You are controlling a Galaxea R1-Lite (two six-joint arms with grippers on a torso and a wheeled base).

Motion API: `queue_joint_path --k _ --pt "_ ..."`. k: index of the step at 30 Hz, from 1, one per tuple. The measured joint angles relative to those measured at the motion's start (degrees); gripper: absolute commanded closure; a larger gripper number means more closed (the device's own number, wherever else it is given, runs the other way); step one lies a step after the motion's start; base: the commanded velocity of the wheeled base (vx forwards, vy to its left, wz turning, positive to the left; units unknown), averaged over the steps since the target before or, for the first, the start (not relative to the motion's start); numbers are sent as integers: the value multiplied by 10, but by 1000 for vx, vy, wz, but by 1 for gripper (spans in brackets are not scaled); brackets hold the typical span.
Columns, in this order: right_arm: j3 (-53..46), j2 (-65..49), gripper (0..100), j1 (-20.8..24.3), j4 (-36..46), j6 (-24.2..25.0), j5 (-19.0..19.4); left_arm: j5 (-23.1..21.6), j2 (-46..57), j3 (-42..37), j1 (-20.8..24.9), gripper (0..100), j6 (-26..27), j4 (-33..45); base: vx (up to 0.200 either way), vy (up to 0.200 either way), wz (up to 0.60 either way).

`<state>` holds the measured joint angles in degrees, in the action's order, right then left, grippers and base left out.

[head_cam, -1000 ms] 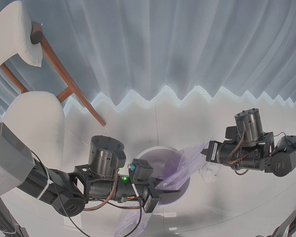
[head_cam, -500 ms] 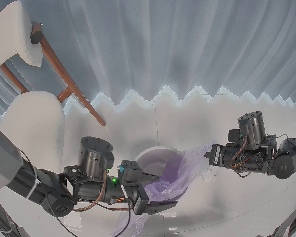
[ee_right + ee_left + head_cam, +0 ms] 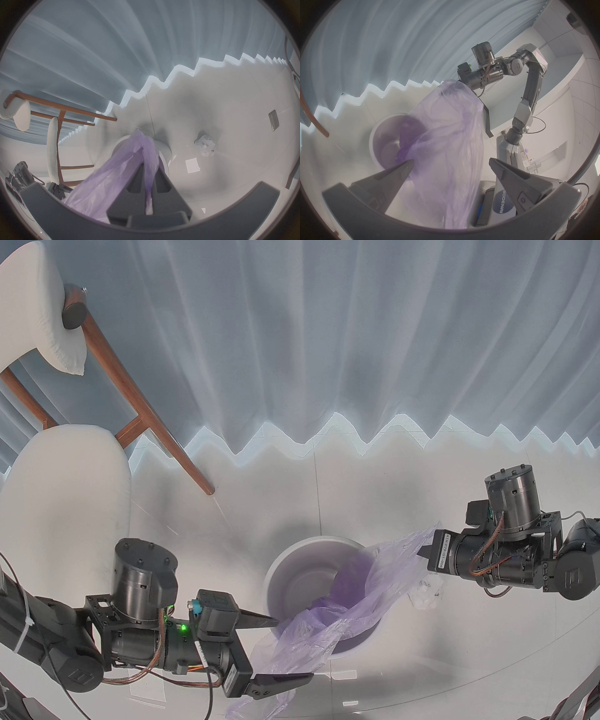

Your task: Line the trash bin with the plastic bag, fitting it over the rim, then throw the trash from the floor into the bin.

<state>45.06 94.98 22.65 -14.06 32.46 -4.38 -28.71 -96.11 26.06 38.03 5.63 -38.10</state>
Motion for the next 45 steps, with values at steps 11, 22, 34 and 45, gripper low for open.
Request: queue_joint_path --k 11,22,34,45 --pt "0 0 100 -6 0 0 0 49 33 -58 -9 0 5 22 0 0 0" --pt "-11 0 100 -12 -25 1 0 64 23 -65 -8 0 17 29 0 0 0" --pt "-19 -3 100 -16 -37 0 0 69 0 -69 -11 0 20 44 0 0 0" --pt "-16 -3 100 -17 -37 0 0 91 -33 -69 -11 0 20 44 0 0 0"
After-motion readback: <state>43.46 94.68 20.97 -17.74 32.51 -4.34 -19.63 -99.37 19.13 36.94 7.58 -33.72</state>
